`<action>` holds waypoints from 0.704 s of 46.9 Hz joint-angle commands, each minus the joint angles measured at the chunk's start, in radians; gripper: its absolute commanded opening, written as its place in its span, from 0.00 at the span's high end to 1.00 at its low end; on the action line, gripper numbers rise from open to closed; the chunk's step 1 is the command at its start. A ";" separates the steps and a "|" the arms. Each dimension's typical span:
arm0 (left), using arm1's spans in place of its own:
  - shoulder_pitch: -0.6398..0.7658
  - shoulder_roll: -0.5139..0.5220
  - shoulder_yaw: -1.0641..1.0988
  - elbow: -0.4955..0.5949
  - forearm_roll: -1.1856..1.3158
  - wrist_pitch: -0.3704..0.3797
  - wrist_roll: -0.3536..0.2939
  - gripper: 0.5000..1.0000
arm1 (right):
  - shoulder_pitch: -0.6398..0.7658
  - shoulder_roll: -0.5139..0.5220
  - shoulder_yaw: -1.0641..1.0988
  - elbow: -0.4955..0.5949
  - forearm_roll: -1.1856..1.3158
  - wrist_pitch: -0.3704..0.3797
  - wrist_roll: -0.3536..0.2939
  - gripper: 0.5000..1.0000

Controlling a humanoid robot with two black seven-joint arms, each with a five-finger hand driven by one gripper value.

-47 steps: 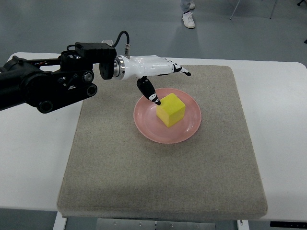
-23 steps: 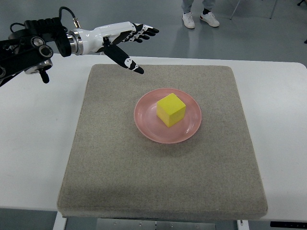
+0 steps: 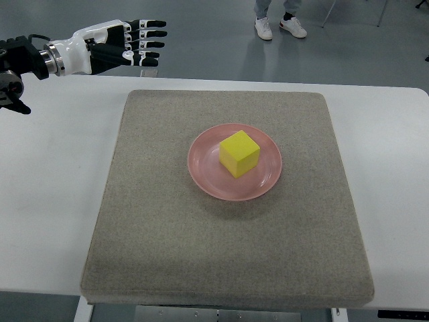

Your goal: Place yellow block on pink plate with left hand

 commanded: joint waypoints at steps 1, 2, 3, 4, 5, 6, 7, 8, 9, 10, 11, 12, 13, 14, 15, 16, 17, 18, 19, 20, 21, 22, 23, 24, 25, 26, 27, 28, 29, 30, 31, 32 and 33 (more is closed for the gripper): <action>0.007 0.001 -0.019 0.002 -0.006 0.000 0.000 0.01 | 0.000 0.000 0.000 0.000 0.000 -0.001 0.000 0.15; 0.012 0.003 -0.025 0.007 -0.006 0.000 0.000 0.01 | -0.001 0.000 0.000 0.000 0.000 0.000 0.000 0.15; 0.018 0.001 -0.034 0.013 -0.006 0.000 0.000 0.01 | 0.000 0.000 0.002 0.000 0.000 0.000 0.000 0.15; 0.024 0.001 -0.045 0.022 -0.006 0.000 0.000 0.01 | 0.000 0.000 0.003 0.000 0.000 0.000 0.000 0.15; 0.030 0.001 -0.057 0.030 -0.006 0.000 0.000 0.01 | 0.000 0.000 0.003 0.000 0.000 0.000 0.000 0.15; 0.036 0.001 -0.069 0.039 -0.008 0.000 0.000 0.01 | 0.000 0.000 0.000 0.000 0.000 0.000 0.000 0.15; 0.044 0.001 -0.083 0.045 -0.011 0.000 0.000 0.01 | -0.001 0.000 0.000 0.001 0.002 0.000 0.000 0.15; 0.051 0.001 -0.097 0.051 -0.011 0.000 0.000 0.01 | -0.001 0.000 0.000 0.003 0.002 0.000 0.000 0.15; 0.059 0.001 -0.109 0.059 -0.009 0.000 0.001 0.01 | -0.001 0.000 0.000 0.003 0.002 0.002 0.000 0.15; 0.065 0.003 -0.119 0.063 -0.009 0.000 0.004 0.01 | 0.000 0.000 0.002 0.003 0.002 0.002 0.000 0.15; 0.071 0.003 -0.128 0.065 -0.009 0.000 0.006 0.01 | -0.001 0.000 0.002 0.004 0.002 0.002 0.000 0.15; 0.076 0.003 -0.135 0.068 -0.009 0.000 0.007 0.01 | -0.001 0.000 0.002 0.004 0.002 0.002 0.000 0.15; 0.081 0.003 -0.140 0.070 -0.011 0.000 0.009 0.01 | -0.001 0.000 0.002 0.004 0.002 0.002 0.000 0.15; 0.085 0.003 -0.145 0.070 -0.012 0.000 0.009 0.01 | -0.001 0.000 0.002 0.004 0.002 0.002 0.000 0.15; 0.090 0.003 -0.148 0.070 -0.014 0.000 0.009 0.01 | -0.001 0.000 0.002 0.006 0.002 0.002 0.000 0.15; 0.094 0.003 -0.149 0.070 -0.019 0.000 0.011 0.01 | -0.001 0.000 0.002 0.006 0.002 0.002 0.000 0.15; 0.099 0.003 -0.151 0.070 -0.025 0.000 0.012 0.01 | -0.001 0.000 0.002 0.007 0.002 0.002 0.000 0.15; 0.102 0.003 -0.151 0.070 -0.034 0.000 0.012 0.01 | -0.001 0.000 0.002 0.009 0.002 0.002 0.000 0.15; 0.104 0.003 -0.151 0.070 -0.043 0.000 0.015 0.01 | -0.001 0.000 0.002 0.010 0.002 0.002 0.000 0.15; 0.105 0.003 -0.151 0.070 -0.054 0.000 0.017 0.01 | -0.001 0.000 0.002 0.014 0.002 0.002 0.000 0.15; 0.107 0.003 -0.149 0.070 -0.066 0.000 0.018 0.01 | -0.001 0.000 0.000 0.015 0.000 0.003 0.000 0.15; 0.108 0.003 -0.149 0.070 -0.077 0.000 0.020 0.01 | -0.001 0.000 0.000 0.017 0.000 0.003 0.000 0.15; 0.111 0.003 -0.149 0.070 -0.086 0.000 0.023 0.01 | -0.001 0.000 0.000 0.017 0.000 0.003 0.000 0.15; 0.116 0.003 -0.148 0.070 -0.095 0.000 0.026 0.01 | -0.001 0.000 0.000 0.017 0.000 0.002 0.000 0.15; 0.119 0.003 -0.149 0.070 -0.103 0.000 0.032 0.01 | -0.001 0.000 0.000 0.017 0.000 0.003 0.000 0.15; 0.121 0.003 -0.149 0.070 -0.112 0.000 0.040 0.01 | -0.001 0.000 0.000 0.017 0.000 0.002 0.000 0.15; 0.122 0.003 -0.149 0.070 -0.118 0.000 0.050 0.01 | -0.001 0.000 0.000 0.017 0.000 0.002 0.000 0.15; 0.124 0.003 -0.149 0.070 -0.126 0.000 0.063 0.01 | -0.001 0.000 0.000 0.017 0.000 0.003 0.000 0.15; 0.125 0.003 -0.149 0.070 -0.134 0.000 0.078 0.01 | -0.001 0.000 0.002 0.018 0.000 0.003 0.000 0.15; 0.128 0.001 -0.149 0.070 -0.143 0.000 0.093 0.01 | -0.001 0.000 0.000 0.018 0.000 0.003 0.000 0.15; 0.131 0.001 -0.149 0.070 -0.153 0.000 0.110 0.01 | -0.001 0.000 0.000 0.018 0.000 0.003 0.000 0.15; 0.134 0.001 -0.149 0.070 -0.166 0.000 0.125 0.01 | -0.001 0.000 0.000 0.020 0.000 0.003 0.000 0.15; 0.136 0.003 -0.151 0.070 -0.178 0.000 0.141 0.01 | -0.001 0.000 0.000 0.020 0.000 0.003 0.000 0.15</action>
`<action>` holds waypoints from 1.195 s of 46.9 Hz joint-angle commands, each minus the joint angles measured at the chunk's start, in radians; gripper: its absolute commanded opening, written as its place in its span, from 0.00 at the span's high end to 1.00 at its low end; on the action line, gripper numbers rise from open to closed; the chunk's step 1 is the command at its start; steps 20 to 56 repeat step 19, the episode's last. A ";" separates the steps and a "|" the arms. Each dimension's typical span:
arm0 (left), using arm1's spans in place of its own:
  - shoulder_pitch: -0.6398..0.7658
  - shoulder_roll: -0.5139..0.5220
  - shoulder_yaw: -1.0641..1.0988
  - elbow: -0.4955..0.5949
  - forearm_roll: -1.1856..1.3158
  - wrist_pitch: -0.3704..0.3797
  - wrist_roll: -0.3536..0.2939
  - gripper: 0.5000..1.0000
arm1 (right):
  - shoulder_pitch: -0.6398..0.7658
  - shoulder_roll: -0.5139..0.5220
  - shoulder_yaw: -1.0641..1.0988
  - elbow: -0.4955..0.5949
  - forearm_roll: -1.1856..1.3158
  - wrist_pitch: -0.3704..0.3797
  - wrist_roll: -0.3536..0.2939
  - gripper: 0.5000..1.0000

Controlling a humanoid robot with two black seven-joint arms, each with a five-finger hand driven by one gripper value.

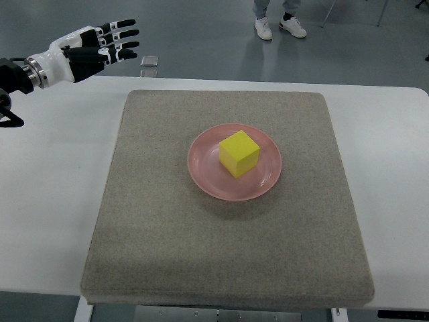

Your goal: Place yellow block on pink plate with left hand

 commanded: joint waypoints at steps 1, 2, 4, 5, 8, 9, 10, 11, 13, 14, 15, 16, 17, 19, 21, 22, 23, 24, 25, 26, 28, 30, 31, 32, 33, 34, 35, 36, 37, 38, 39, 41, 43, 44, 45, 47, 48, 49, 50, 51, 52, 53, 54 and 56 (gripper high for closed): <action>0.008 0.001 -0.001 0.000 -0.044 0.000 0.060 0.01 | 0.000 0.000 0.000 0.002 0.000 0.000 0.000 0.15; 0.008 0.001 -0.001 0.001 -0.058 0.000 0.071 0.01 | 0.000 0.000 0.000 0.005 0.000 0.000 0.000 0.15; 0.008 0.001 -0.001 0.006 -0.086 0.000 0.089 0.01 | 0.000 0.000 0.000 0.012 0.000 -0.001 0.000 0.15; 0.008 0.001 -0.001 0.009 -0.099 0.000 0.097 0.01 | 0.000 0.000 0.000 0.016 0.000 -0.001 0.002 0.15; 0.008 0.001 -0.001 0.017 -0.132 0.000 0.115 0.01 | 0.000 0.000 0.000 0.020 0.000 -0.001 0.002 0.15; 0.008 0.001 -0.001 0.017 -0.139 0.000 0.120 0.01 | 0.000 0.000 0.001 0.020 0.000 -0.001 0.002 0.15; 0.008 0.001 -0.001 0.017 -0.147 0.000 0.123 0.01 | 0.000 0.000 0.001 0.020 0.000 -0.001 0.002 0.15; 0.008 0.001 -0.003 0.017 -0.155 0.000 0.125 0.01 | 0.000 0.000 0.001 0.020 0.000 -0.001 0.002 0.15; 0.010 0.002 -0.001 0.018 -0.166 0.000 0.126 0.01 | 0.000 0.000 0.001 0.020 0.000 -0.001 0.002 0.15; 0.010 0.002 -0.001 0.020 -0.169 0.000 0.126 0.01 | 0.000 0.000 0.001 0.022 0.000 -0.001 0.002 0.15; 0.010 0.002 -0.001 0.023 -0.172 0.000 0.126 0.01 | 0.000 0.000 0.001 0.022 0.002 -0.001 0.002 0.15; 0.010 0.002 -0.001 0.026 -0.173 0.000 0.126 0.01 | 0.000 0.000 0.001 0.022 0.000 -0.001 0.002 0.15; 0.010 0.001 -0.001 0.029 -0.175 0.000 0.126 0.01 | -0.002 0.000 0.001 0.022 0.000 -0.003 0.002 0.15; 0.011 0.001 -0.001 0.031 -0.175 0.000 0.126 0.01 | -0.002 0.000 0.001 0.022 0.000 -0.001 0.002 0.15; 0.011 0.001 -0.001 0.031 -0.175 0.000 0.126 0.01 | -0.002 0.000 0.001 0.022 0.000 -0.001 0.002 0.15; 0.011 0.001 -0.001 0.031 -0.175 0.000 0.126 0.01 | -0.002 0.000 0.001 0.022 0.000 -0.001 0.002 0.15; 0.011 0.001 -0.001 0.031 -0.175 0.000 0.126 0.01 | -0.002 0.000 0.001 0.022 0.000 -0.001 0.002 0.15; 0.011 0.001 -0.001 0.031 -0.175 0.000 0.126 0.01 | -0.002 0.000 0.001 0.022 0.000 -0.001 0.002 0.15; 0.011 0.001 -0.001 0.031 -0.175 0.000 0.126 0.01 | -0.002 0.000 0.001 0.022 0.000 -0.001 0.002 0.15; 0.011 0.001 -0.001 0.031 -0.175 0.000 0.126 0.01 | -0.002 0.000 0.001 0.022 0.000 -0.001 0.002 0.15; 0.011 0.001 -0.001 0.031 -0.175 0.000 0.126 0.01 | -0.002 0.000 0.001 0.022 0.000 -0.001 0.002 0.15; 0.011 0.001 -0.001 0.031 -0.175 0.000 0.126 0.01 | -0.002 0.000 0.001 0.022 0.000 -0.001 0.002 0.15; 0.011 0.001 -0.001 0.031 -0.175 0.000 0.126 0.01 | -0.002 0.000 0.001 0.022 0.000 -0.001 0.002 0.15; 0.011 0.001 -0.001 0.031 -0.175 0.000 0.126 0.01 | -0.002 0.000 0.001 0.022 0.000 -0.001 0.002 0.15; 0.011 0.001 -0.001 0.031 -0.175 0.000 0.126 0.01 | -0.002 0.000 0.001 0.022 0.000 -0.001 0.002 0.15; 0.011 0.001 -0.001 0.031 -0.175 0.000 0.126 0.01 | -0.002 0.000 0.001 0.022 0.000 -0.001 0.002 0.15; 0.011 0.001 -0.001 0.031 -0.175 0.000 0.126 0.01 | -0.002 0.000 0.001 0.022 0.000 -0.001 0.002 0.15; 0.011 0.001 -0.001 0.031 -0.175 0.000 0.126 0.01 | -0.002 0.000 0.001 0.022 0.000 -0.001 0.002 0.15; 0.011 0.001 -0.001 0.031 -0.175 0.000 0.126 0.01 | -0.002 0.000 0.001 0.022 0.000 -0.001 0.002 0.15; 0.011 0.001 -0.001 0.031 -0.175 0.000 0.126 0.01 | -0.002 0.000 0.001 0.022 0.000 -0.001 0.002 0.15; 0.011 0.001 -0.001 0.031 -0.175 0.000 0.126 0.01 | -0.002 0.000 0.001 0.022 0.000 -0.001 0.002 0.15; 0.011 0.001 -0.001 0.031 -0.175 0.000 0.126 0.01 | -0.002 0.000 0.001 0.022 0.000 -0.001 0.002 0.15; 0.011 0.001 -0.001 0.031 -0.175 0.000 0.126 0.01 | -0.002 0.000 0.001 0.022 0.000 -0.001 0.002 0.15; 0.011 0.001 -0.001 0.031 -0.175 0.000 0.126 0.01 | -0.002 0.000 0.001 0.022 0.000 -0.001 0.002 0.15; 0.011 0.001 -0.001 0.031 -0.175 0.000 0.126 0.01 | -0.002 0.000 0.001 0.022 0.000 -0.001 0.002 0.15; 0.011 0.001 -0.001 0.031 -0.175 0.000 0.126 0.01 | -0.002 0.000 0.001 0.022 0.000 -0.001 0.002 0.15; 0.011 0.001 -0.001 0.031 -0.175 0.000 0.126 0.01 | -0.002 0.000 0.001 0.022 0.000 -0.001 0.002 0.15; 0.011 0.001 -0.001 0.031 -0.175 0.000 0.126 0.01 | -0.002 0.000 0.001 0.022 0.000 -0.001 0.002 0.15; 0.011 0.001 -0.001 0.031 -0.175 0.000 0.126 0.01 | -0.002 0.000 0.001 0.022 0.000 -0.001 0.002 0.15; 0.011 0.001 -0.001 0.031 -0.175 0.000 0.126 0.01 | -0.002 0.000 0.001 0.022 0.000 -0.001 0.002 0.15; 0.011 0.001 -0.001 0.031 -0.175 0.000 0.126 0.01 | -0.002 0.000 0.001 0.022 0.000 -0.001 0.002 0.15; 0.011 0.001 -0.001 0.031 -0.175 0.000 0.126 0.01 | -0.002 0.000 0.001 0.022 0.000 -0.001 0.002 0.15; 0.011 0.001 -0.001 0.031 -0.175 0.000 0.126 0.01 | -0.002 0.000 0.001 0.022 0.000 -0.001 0.002 0.15; 0.011 0.001 -0.001 0.031 -0.175 0.000 0.126 0.01 | -0.002 0.000 0.001 0.022 0.000 -0.001 0.002 0.15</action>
